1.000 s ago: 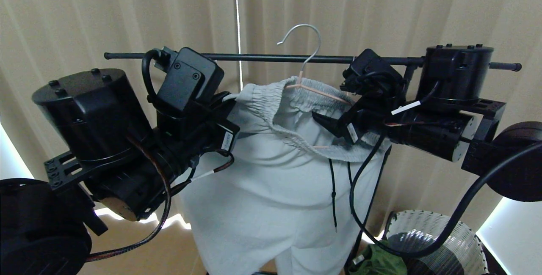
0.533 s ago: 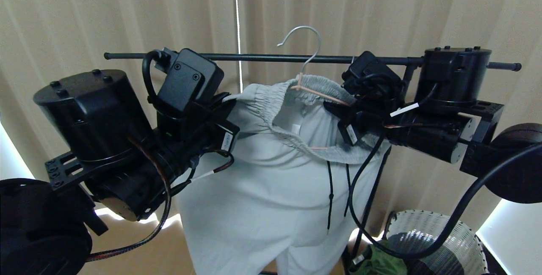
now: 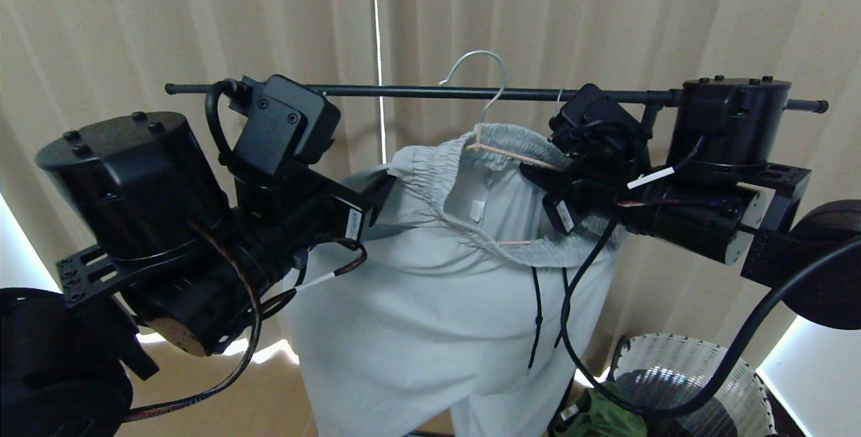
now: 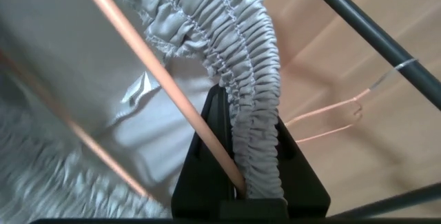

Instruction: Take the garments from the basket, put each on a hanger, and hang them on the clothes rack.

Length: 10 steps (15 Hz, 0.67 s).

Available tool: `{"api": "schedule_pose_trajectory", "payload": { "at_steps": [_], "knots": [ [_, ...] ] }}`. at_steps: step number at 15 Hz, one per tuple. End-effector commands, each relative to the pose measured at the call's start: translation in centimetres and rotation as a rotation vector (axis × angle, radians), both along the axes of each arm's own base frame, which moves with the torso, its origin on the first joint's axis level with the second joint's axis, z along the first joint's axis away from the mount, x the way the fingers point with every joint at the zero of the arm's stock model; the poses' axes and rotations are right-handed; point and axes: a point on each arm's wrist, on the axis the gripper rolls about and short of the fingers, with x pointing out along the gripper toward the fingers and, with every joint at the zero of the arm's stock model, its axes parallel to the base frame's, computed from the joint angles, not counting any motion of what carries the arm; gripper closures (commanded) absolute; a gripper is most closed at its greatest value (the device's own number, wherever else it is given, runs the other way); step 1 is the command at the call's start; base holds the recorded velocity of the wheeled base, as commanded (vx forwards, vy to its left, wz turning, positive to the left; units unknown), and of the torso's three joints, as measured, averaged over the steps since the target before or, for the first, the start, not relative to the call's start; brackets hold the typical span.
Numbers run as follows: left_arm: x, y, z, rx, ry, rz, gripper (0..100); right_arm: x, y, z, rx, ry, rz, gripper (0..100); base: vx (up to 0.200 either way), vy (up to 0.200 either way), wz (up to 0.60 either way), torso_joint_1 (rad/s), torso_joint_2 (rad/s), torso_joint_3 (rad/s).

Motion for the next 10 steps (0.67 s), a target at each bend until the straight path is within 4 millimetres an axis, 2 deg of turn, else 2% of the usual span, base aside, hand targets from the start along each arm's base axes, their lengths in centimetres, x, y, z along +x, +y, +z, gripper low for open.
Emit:
{"api": "schedule_pose_trajectory", "payload": {
  "at_steps": [1, 6, 10],
  "knots": [
    [0.2, 0.6, 0.2, -0.005, -0.005, 0.021, 0, 0.1, -0.3, 0.2, 0.004, -0.006, -0.011, 100, 0.0, 0.0, 0.0, 0.0, 0.0, 0.0],
    [0.5, 2.2, -1.5, -0.018, 0.064, 0.006, 0, 1.2, -2.7, -0.2, -0.009, 0.01, -0.109, 100, 0.0, 0.0, 0.0, 0.0, 0.0, 0.0],
    [0.6, 4.1, -3.2, -0.011, 0.125, 0.028, 0, 0.6, -3.2, -0.8, -0.025, 0.027, -0.143, 100, 0.0, 0.0, 0.0, 0.0, 0.0, 0.0]
  ]
}}
